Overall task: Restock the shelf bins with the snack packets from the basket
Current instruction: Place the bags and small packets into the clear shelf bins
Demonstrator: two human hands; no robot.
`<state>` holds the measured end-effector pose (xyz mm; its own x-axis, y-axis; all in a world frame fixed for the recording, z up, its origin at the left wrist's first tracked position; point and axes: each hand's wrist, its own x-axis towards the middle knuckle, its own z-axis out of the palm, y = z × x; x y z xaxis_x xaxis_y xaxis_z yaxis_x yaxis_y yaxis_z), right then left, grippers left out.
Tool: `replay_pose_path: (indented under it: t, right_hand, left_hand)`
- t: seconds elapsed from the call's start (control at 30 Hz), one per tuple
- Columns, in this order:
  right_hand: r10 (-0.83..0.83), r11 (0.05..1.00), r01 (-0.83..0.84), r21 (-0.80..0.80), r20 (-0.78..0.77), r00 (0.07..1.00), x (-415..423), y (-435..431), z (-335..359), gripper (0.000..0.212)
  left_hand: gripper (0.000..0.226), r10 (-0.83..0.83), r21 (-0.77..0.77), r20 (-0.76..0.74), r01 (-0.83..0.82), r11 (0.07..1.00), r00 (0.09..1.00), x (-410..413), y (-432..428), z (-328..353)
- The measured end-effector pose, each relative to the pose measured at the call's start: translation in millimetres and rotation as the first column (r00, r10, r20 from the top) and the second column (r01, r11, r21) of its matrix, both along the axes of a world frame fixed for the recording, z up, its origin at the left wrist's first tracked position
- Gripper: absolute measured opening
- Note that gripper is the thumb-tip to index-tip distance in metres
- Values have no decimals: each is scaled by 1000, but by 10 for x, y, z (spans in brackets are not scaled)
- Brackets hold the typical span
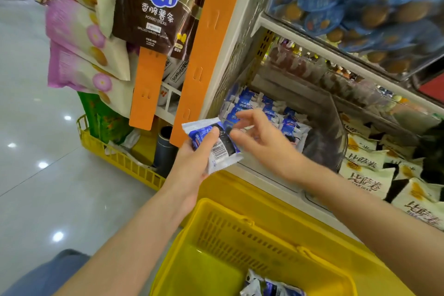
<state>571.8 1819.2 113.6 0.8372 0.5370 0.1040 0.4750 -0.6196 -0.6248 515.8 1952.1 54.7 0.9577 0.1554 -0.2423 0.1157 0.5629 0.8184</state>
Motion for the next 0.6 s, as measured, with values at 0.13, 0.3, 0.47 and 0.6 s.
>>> replay_pose_path:
  t: [0.13,0.3,0.47,0.6]
  right_hand:
    - [205,956,-112,-270,349,914,-366,-11,-126,74]
    - [11,996,6,-86,201,980,-441,-4,-230,55]
    - [-194,901,269,342,-237,952,-349,-58,-180,17]
    - [-164,872,344,348,-453,876,-269,-98,-178,30]
  left_hand:
    - [51,-26,-20,-2,26,999,1000,-49,-69,-28]
    - [45,-113,-170,29,116,979,993,-87,-115,-3]
    - [50,-99,-35,17,99,994,995,-57,-114,-22]
    - [49,-66,67,44,63,996,997,-30,-123,-23]
